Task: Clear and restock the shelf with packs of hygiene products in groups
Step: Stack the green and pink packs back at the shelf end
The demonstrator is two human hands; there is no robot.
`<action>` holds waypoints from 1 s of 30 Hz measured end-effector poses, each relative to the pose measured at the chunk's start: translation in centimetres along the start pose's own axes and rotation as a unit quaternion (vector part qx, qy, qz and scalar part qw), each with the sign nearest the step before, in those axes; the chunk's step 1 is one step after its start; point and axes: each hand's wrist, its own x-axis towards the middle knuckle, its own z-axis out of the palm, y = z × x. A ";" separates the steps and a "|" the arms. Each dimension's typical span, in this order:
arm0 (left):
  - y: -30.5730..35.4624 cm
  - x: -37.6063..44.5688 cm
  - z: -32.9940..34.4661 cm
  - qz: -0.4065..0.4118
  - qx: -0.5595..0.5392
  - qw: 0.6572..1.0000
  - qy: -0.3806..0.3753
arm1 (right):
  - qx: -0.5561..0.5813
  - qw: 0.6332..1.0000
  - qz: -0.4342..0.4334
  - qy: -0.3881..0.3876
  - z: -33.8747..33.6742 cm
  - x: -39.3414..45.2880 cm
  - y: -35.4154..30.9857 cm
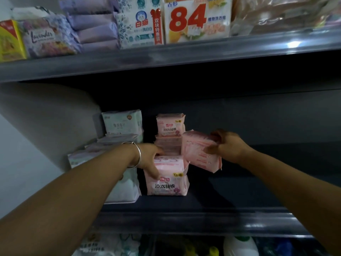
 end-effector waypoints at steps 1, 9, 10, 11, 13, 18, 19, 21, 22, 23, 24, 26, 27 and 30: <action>0.0 0.1 0.0 0.001 0.005 1.000 0.001 | 0.009 1.000 0.002 0.000 -0.1 0.0 0.0; 0.8 -0.2 0.1 -0.007 0.054 0.999 -0.006 | 0.032 0.999 0.003 0.016 -0.4 -0.4 -0.2; 1.0 -0.3 0.0 -0.006 0.062 0.998 -0.006 | 0.030 0.999 0.003 0.020 -0.5 -0.6 -0.2; 1.2 -0.4 0.0 -0.006 0.068 0.998 -0.008 | 0.030 0.999 0.002 0.023 -0.5 -0.8 -0.2; 1.4 -0.6 -0.1 -0.009 0.082 0.997 -0.011 | 0.035 0.999 0.000 0.028 -0.6 -1.1 -0.3; 1.6 -0.8 0.4 -0.030 0.108 0.993 -0.024 | 0.075 0.997 0.001 0.032 -1.4 -1.4 -0.6; 1.6 -0.9 0.4 -0.037 0.114 0.992 -0.027 | 0.078 0.996 -0.001 0.033 -1.6 -1.4 -0.7; 1.9 -1.3 0.0 -0.043 0.087 0.995 -0.024 | 0.092 0.995 -0.004 0.033 -2.2 -1.5 -1.0; 2.2 -1.7 -0.3 -0.035 0.040 0.998 -0.013 | 0.105 0.994 -0.004 0.029 -2.4 -1.5 -1.1; 2.6 -2.0 -0.6 -0.023 -0.019 1.000 0.009 | 0.123 0.992 -0.003 0.024 -2.5 -1.6 -1.2; 3.1 -2.4 -0.9 -0.009 -0.080 0.996 0.036 | 0.144 0.989 -0.003 0.018 -2.7 -1.6 -1.4; 4.0 -2.8 -1.4 0.014 -0.195 0.976 0.093 | 0.191 0.982 0.001 0.004 -2.7 -1.6 -1.7; 4.4 -2.9 -1.6 0.025 -0.244 0.963 0.112 | 0.214 0.977 0.004 -0.003 -2.6 -1.6 -1.9; 4.6 -2.8 -1.6 0.025 -0.386 0.913 0.129 | 0.251 0.968 -0.009 -0.011 -1.9 -1.7 -2.4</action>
